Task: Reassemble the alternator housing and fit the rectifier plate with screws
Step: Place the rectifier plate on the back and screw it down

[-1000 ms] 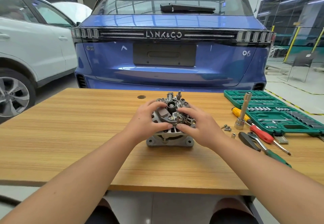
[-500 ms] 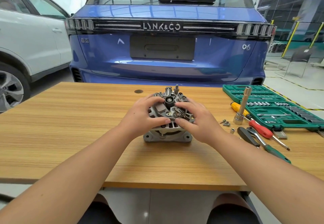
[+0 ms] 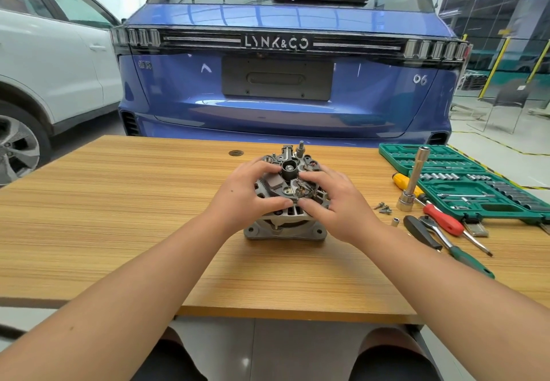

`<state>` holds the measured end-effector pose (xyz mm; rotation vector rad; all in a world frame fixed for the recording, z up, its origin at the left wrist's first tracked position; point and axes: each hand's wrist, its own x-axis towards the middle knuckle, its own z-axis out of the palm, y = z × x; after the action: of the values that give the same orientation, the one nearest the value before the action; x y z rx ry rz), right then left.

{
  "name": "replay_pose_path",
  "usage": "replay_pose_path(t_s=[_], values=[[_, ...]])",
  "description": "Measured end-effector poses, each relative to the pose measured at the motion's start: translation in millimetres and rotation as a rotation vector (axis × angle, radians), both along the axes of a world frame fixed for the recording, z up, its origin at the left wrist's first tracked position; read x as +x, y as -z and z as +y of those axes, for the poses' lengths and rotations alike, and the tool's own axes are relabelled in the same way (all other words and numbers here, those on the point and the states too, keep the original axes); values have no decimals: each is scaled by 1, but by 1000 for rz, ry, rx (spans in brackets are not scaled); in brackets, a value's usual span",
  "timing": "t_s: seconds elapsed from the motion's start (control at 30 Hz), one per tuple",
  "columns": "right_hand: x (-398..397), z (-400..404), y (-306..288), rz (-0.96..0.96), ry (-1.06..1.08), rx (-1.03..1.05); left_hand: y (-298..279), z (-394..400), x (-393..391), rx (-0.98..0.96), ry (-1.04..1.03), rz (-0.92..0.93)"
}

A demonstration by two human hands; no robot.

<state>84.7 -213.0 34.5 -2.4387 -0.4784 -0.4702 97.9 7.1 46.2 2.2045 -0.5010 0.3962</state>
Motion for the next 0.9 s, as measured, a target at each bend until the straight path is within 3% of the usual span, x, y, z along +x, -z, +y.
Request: replay_pose_path(t_s=[0.9], values=[[1, 1, 0, 37, -39, -7, 0, 2, 1, -6, 16, 76]])
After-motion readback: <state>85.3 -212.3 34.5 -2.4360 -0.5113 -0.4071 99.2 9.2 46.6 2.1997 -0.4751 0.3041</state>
